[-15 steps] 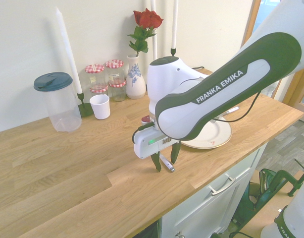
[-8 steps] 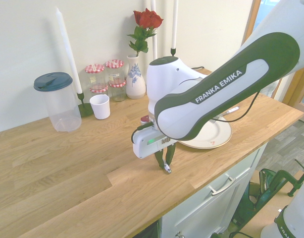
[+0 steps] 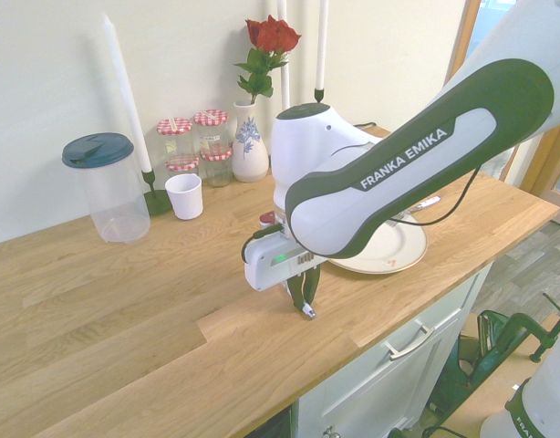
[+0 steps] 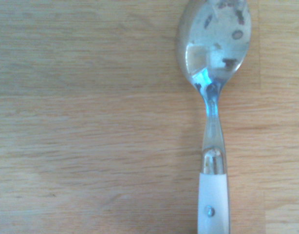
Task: Put the spoon into the plate
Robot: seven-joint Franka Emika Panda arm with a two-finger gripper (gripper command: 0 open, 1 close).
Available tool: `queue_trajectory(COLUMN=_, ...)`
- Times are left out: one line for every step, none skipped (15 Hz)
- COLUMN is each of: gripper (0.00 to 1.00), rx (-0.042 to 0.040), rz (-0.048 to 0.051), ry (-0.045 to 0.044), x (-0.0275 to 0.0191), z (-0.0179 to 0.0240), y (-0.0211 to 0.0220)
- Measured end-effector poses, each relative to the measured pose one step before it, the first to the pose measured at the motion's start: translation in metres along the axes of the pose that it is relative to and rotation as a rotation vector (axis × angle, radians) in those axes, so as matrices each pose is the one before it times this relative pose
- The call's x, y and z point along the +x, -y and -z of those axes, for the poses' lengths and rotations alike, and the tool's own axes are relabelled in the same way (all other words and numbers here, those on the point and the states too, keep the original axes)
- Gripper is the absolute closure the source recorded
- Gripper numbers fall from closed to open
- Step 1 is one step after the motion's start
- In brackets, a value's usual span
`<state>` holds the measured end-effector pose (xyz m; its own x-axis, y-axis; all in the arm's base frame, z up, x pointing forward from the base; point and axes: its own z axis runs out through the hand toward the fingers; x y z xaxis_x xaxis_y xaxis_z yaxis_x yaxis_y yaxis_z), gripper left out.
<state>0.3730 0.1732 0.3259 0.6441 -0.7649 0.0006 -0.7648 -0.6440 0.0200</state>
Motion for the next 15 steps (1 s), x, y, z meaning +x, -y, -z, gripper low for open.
queue_trajectory(gripper=1.00, rx=0.01046, rz=0.00144, ry=-0.00467, x=-0.00138, z=0.00529, y=0.00039)
queue_trajectory(gripper=1.00, rx=0.01712, rz=-0.00015, ry=-0.00922, x=-0.00068, z=0.01061, y=0.00001)
queue_trajectory(gripper=1.00, rx=0.02036, rz=-0.00251, ry=-0.01145, x=0.00052, z=0.01555, y=-0.00082)
queue_trajectory(gripper=1.00, rx=0.01970, rz=-0.00465, ry=-0.01202, x=0.00198, z=0.01841, y=-0.00203)
queue_trajectory(gripper=1.00, rx=0.01896, rz=-0.00618, ry=-0.00935, x=0.00333, z=0.01915, y=-0.00237)
queue_trajectory(gripper=1.00, rx=0.01630, rz=-0.00742, ry=-0.00580, x=0.00498, z=0.01683, y=-0.00303)
queue_trajectory(gripper=1.00, rx=0.01587, rz=-0.01067, ry=-0.00395, x=0.00702, z=0.01519, y=-0.00334)
queue_trajectory(gripper=1.00, rx=0.00889, rz=-0.01352, ry=-0.00362, x=0.00965, z=0.01220, y=-0.00416)
queue_trajectory(gripper=1.00, rx=0.00314, rz=-0.01199, ry=-0.00165, x=0.01216, z=0.00887, y=-0.00580)
queue_trajectory(gripper=1.00, rx=0.00009, rz=-0.01080, ry=-0.00022, x=0.01543, z=0.00760, y=-0.00816)
queue_trajectory(gripper=1.00, rx=-0.00030, rz=-0.00726, ry=-0.00078, x=0.01595, z=0.00620, y=-0.00948)
queue_trajectory(gripper=1.00, rx=-0.00103, rz=-0.00603, ry=-0.00043, x=0.01622, z=0.00579, y=-0.01090)
queue_trajectory(gripper=1.00, rx=-0.00116, rz=-0.00217, ry=-0.00052, x=0.01413, z=0.00505, y=-0.01044)
queue_trajectory(gripper=1.00, rx=-0.00331, rz=0.00095, ry=0.00101, x=0.01184, z=0.00254, y=-0.00939)
queue_trajectory(gripper=1.00, rx=-0.00416, rz=0.00112, ry=0.00274, x=0.01137, z=0.00025, y=-0.01001)
